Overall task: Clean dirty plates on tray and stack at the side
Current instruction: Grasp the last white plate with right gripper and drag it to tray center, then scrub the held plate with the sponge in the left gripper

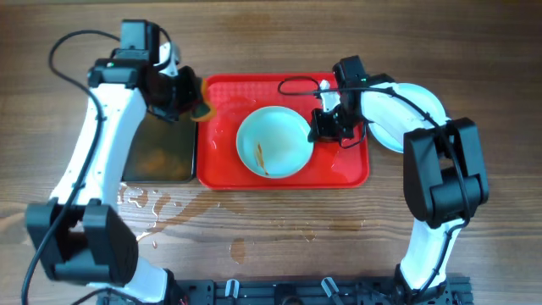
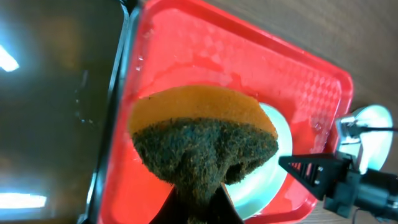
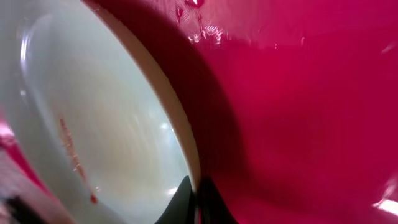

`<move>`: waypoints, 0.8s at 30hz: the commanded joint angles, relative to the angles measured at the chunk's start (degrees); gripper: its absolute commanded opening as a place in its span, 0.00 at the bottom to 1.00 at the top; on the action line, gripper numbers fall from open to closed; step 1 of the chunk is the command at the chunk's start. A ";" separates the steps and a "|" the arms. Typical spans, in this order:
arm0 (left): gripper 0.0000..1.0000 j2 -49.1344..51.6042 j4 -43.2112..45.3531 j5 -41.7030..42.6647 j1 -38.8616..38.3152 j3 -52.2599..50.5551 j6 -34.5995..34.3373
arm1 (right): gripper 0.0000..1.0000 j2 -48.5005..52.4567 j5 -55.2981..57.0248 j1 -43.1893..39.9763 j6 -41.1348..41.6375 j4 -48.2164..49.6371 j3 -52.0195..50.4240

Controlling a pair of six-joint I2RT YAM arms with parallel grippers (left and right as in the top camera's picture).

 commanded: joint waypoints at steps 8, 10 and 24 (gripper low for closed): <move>0.04 10.23 2.23 -0.07 -7.06 0.83 0.52 | 0.04 2.19 -3.78 -0.37 22.86 15.72 -3.89; 0.04 12.00 3.15 -0.09 -7.34 0.83 0.57 | 0.04 2.19 -4.42 -0.39 22.73 16.02 -4.24; 0.04 20.22 20.28 -0.04 -9.33 0.83 9.86 | 0.05 2.19 -4.85 -0.13 21.24 16.20 -4.28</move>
